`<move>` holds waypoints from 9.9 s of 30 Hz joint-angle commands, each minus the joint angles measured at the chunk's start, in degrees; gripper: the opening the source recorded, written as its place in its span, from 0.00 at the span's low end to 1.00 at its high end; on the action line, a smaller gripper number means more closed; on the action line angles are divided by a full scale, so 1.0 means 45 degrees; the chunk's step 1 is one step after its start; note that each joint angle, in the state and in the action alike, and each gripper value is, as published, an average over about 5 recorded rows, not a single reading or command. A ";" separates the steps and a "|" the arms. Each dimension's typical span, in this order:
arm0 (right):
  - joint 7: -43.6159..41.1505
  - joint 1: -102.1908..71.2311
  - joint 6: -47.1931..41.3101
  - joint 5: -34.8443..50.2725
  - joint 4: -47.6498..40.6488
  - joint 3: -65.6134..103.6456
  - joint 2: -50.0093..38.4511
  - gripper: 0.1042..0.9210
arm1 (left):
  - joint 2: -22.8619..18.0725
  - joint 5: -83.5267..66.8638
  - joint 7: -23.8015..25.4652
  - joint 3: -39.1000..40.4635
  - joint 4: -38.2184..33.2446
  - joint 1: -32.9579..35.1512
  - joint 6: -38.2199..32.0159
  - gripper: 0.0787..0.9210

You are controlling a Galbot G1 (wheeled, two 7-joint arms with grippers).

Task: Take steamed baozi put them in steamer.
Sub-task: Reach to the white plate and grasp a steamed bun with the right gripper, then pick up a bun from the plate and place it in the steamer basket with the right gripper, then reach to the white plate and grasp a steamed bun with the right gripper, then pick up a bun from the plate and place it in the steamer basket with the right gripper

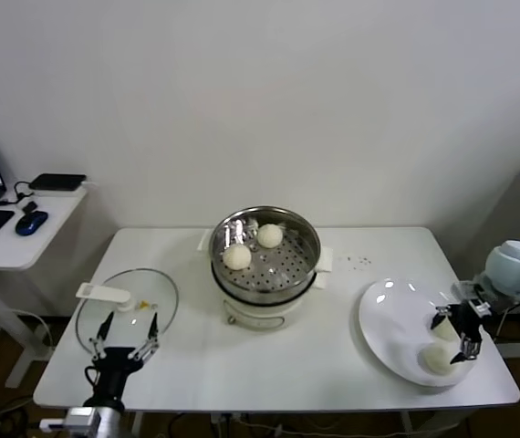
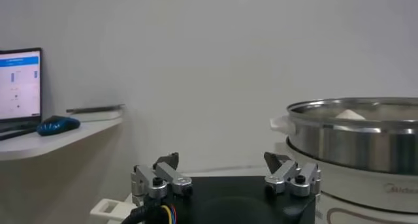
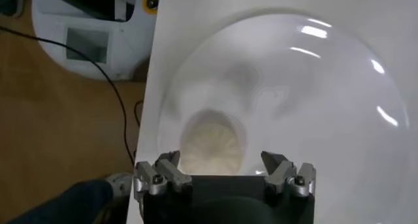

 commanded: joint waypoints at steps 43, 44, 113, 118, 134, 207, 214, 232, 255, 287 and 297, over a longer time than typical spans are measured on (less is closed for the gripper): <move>0.0044 -0.1102 -0.0075 -0.0687 -0.0854 0.0574 0.0840 0.74 | -0.0039 -0.0010 -0.0017 -0.0008 0.0196 -0.0197 0.0072 0.88; 0.0050 -0.1098 -0.0075 -0.0672 -0.0842 0.0584 0.0836 0.73 | -0.0037 -0.0011 -0.0017 -0.0012 0.0190 -0.0196 0.0072 0.88; -0.0489 0.4776 0.5532 -0.5610 0.0148 -0.0993 1.1088 0.69 | 0.0015 -0.0003 -0.0065 -0.0204 0.0205 -0.0179 0.0156 0.88; -0.0437 0.4488 0.5500 -0.5405 -0.0227 -0.1134 1.1210 0.68 | -0.0008 0.0023 -0.0089 -0.0173 0.0325 -0.0181 0.0155 0.88; -0.0422 0.3946 0.5425 -0.5287 -0.0381 -0.1250 1.1398 0.69 | 0.0005 0.0053 -0.0114 -0.0122 0.0428 -0.0308 0.0240 0.88; 0.0042 0.4904 -0.1382 0.3077 -0.1948 -0.3164 0.1091 0.88 | -0.0007 0.0322 -0.0072 0.0364 0.0093 -0.0386 0.0337 0.88; 0.0378 0.2072 -0.1764 0.2249 -0.1672 -0.0974 0.0287 0.88 | -0.0063 0.0352 -0.0075 0.0479 0.0101 -0.0305 0.0292 0.88; 0.0037 -0.0921 0.1034 -0.3026 -0.3660 0.1800 0.1583 0.88 | -0.0098 0.0398 -0.0067 0.0514 0.0022 -0.0221 0.0273 0.88; 0.0393 -0.1404 0.0929 -0.3076 -0.4425 0.2202 0.2585 0.88 | -0.0125 0.0340 -0.0072 0.0527 0.0234 -0.0388 0.0303 0.88; 0.0316 -0.0320 0.0364 -0.1597 -0.4208 0.1440 0.2495 0.60 | -0.0115 0.0332 -0.0072 0.0479 0.0363 -0.0476 0.0298 0.88; 0.0252 0.4409 -0.0971 0.2195 -0.3689 -0.2894 0.3228 0.60 | -0.0141 0.0328 -0.0054 0.0532 0.0326 -0.0504 0.0278 0.88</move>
